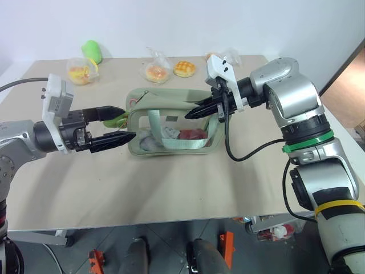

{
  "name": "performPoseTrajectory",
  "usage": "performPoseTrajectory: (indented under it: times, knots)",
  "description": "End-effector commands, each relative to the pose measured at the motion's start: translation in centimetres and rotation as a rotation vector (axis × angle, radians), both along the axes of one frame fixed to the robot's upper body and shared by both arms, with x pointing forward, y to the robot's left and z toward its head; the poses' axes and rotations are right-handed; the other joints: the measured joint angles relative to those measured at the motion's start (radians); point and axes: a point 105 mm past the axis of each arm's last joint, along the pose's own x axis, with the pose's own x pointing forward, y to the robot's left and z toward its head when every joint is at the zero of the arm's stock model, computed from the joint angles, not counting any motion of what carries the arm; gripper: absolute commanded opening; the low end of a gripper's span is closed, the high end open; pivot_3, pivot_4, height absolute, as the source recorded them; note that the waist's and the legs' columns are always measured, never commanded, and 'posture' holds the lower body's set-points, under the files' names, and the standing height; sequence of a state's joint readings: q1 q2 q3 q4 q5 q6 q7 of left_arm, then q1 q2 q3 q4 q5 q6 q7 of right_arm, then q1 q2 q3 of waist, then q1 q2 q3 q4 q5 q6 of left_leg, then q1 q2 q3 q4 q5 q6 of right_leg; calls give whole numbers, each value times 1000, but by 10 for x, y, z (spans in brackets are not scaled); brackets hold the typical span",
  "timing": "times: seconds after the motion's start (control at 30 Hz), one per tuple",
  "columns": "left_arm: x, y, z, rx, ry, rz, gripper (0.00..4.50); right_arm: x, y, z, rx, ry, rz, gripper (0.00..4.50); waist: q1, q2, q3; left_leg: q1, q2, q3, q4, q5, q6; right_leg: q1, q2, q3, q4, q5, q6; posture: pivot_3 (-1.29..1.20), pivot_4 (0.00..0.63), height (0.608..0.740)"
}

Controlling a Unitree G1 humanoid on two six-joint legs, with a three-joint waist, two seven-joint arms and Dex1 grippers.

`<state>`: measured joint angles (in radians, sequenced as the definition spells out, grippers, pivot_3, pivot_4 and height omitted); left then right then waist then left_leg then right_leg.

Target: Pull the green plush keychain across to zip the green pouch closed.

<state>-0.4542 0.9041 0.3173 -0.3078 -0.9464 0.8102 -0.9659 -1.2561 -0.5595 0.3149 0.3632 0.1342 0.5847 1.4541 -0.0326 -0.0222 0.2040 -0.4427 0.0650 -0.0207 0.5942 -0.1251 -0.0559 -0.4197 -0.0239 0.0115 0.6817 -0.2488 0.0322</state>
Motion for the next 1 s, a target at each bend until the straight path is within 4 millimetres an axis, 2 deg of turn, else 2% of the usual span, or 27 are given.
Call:
performPoseTrajectory:
  times: [0.03,0.37,0.4,0.5,0.57,0.7,0.73,0.8,0.83,0.93,1.0]
  knots:
    - [-2,0,9,-7,-51,-2,4500,-4,7,8,5,-47,20,45,0,0,0,0,0,0,0,0,0,0,0,0,0,0,0,0,150,740]
    - [-4,4,15,2,-73,20,4500,-1,18,-8,16,-11,15,45,0,0,0,0,0,1,0,0,0,-1,0,2,0,1,1,0,150,740]
    - [-5,5,15,5,-73,23,4500,-4,18,-8,22,-6,34,739,-1,0,0,0,0,1,0,0,0,-1,0,2,0,1,1,0,150,740]
    - [-5,8,13,22,-69,35,4500,-4,17,-7,35,-5,33,1704,0,0,0,0,0,1,0,0,0,-1,0,2,0,1,1,0,150,740]
    - [-5,11,12,25,-65,46,4500,-4,14,3,80,12,27,2394,0,0,0,0,0,1,0,0,0,-1,0,2,0,1,1,0,150,740]
    - [-3,14,11,21,-60,56,4500,-9,6,28,180,43,47,2394,1,0,0,0,0,2,0,0,0,-1,0,2,0,1,1,0,150,740]
    - [-3,14,11,21,-58,56,4500,-13,2,40,226,29,76,2394,2,0,0,0,0,2,0,0,0,-1,0,2,0,1,1,0,150,740]
    - [0,17,8,15,-42,64,4500,-23,-21,73,341,-13,114,2394,3,-1,0,0,0,2,0,0,0,-1,0,2,0,1,1,0,150,740]
    - [2,19,7,12,-35,69,4500,-23,-30,81,367,-32,98,2394,4,-1,0,-1,0,2,0,0,0,-1,0,2,0,1,1,0,150,740]
    - [4,24,5,-1,-16,85,4500,-25,-50,79,349,-69,55,2394,7,-2,-1,-1,0,2,0,0,0,-2,0,2,0,1,1,0,150,740]
    - [6,30,4,-16,-5,105,4500,-25,-63,69,316,-80,14,2394,7,-2,-1,-1,0,2,0,-1,0,-2,0,2,0,0,1,0,150,740]
